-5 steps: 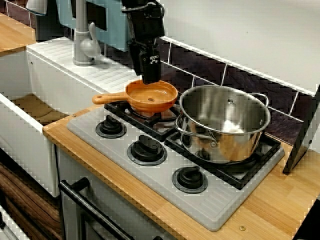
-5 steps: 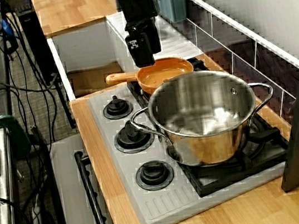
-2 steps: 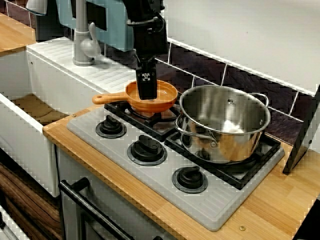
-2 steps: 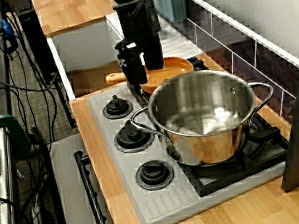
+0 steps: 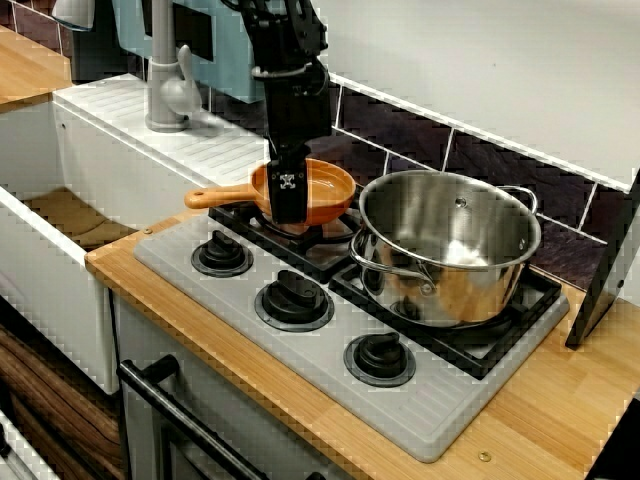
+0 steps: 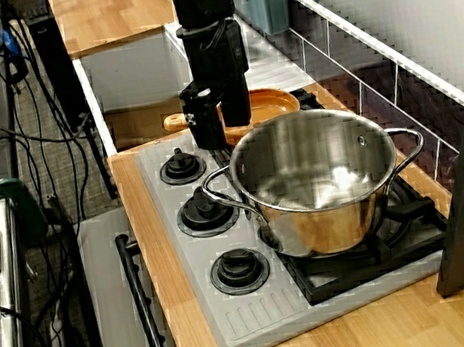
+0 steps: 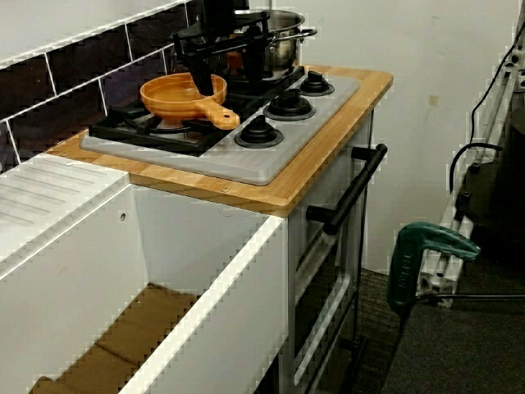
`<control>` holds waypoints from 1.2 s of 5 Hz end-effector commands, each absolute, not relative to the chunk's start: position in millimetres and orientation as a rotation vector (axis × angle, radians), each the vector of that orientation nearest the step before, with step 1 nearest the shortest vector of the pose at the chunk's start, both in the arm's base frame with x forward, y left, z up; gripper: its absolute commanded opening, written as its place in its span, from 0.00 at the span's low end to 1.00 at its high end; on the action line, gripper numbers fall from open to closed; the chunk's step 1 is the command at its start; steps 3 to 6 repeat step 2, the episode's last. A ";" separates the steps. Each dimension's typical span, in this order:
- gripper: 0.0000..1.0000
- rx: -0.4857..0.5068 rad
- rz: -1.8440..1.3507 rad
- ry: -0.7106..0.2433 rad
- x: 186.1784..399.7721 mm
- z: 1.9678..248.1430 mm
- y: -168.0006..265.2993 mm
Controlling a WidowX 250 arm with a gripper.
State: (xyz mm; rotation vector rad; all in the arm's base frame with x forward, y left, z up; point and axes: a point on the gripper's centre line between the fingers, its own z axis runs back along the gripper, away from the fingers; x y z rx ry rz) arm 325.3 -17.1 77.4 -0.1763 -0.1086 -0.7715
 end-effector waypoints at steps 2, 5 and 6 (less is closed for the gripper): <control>0.00 -0.136 -0.731 -0.134 317.1 65.9 -8.4; 0.00 -0.136 -0.731 -0.134 317.1 65.9 -8.4; 0.00 -0.136 -0.731 -0.134 317.1 65.9 -8.4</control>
